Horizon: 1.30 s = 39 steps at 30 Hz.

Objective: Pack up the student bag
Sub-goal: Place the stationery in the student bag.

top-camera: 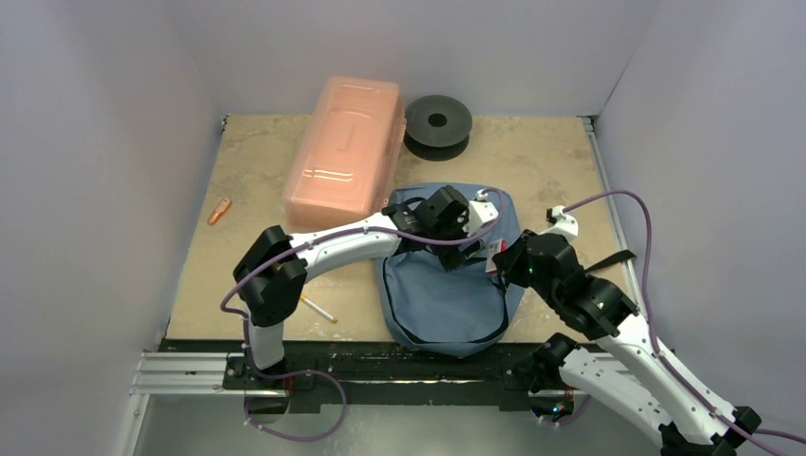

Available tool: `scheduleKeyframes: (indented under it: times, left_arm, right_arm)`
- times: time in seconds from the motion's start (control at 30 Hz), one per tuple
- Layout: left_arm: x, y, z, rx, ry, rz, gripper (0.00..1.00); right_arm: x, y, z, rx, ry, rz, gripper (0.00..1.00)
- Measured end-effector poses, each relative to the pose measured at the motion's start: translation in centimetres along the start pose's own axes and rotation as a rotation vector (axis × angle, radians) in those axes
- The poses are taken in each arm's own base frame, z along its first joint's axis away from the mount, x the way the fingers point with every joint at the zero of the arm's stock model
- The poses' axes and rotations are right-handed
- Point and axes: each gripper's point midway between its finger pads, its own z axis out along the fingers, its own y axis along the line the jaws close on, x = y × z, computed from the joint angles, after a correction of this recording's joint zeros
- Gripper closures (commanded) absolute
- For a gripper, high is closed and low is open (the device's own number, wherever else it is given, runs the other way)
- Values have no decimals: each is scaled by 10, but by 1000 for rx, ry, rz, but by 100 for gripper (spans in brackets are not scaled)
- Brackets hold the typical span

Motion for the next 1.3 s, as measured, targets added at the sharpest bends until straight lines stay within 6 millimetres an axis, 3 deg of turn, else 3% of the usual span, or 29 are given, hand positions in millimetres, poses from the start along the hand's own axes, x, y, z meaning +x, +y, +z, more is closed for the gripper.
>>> scheduleKeyframes:
  times: [0.13,0.33,0.57,0.73,0.87,1.03,1.3]
  left_arm:
    - [4,4,7,-59,16,3,61]
    - [-1,4,2,-125,7,-6,98]
    - [-9,9,-11,-131,-3,-55,100]
    - [-23,8,-37,-93,-61,-152,100]
    - [-26,7,-51,-66,-90,-215,100]
    - [-28,-3,-52,-8,-93,-267,100]
    - [-32,-7,-54,37,-107,-314,100]
  right_arm:
    - [10,2,7,-13,27,-3,100]
    - [33,3,18,-42,104,-14,100]
    - [47,30,21,-188,163,15,100]
    - [52,48,29,-264,200,100,100]
    - [58,46,41,-283,221,194,100]
    - [62,41,56,-300,215,320,100]
    - [41,43,73,-352,66,467,100]
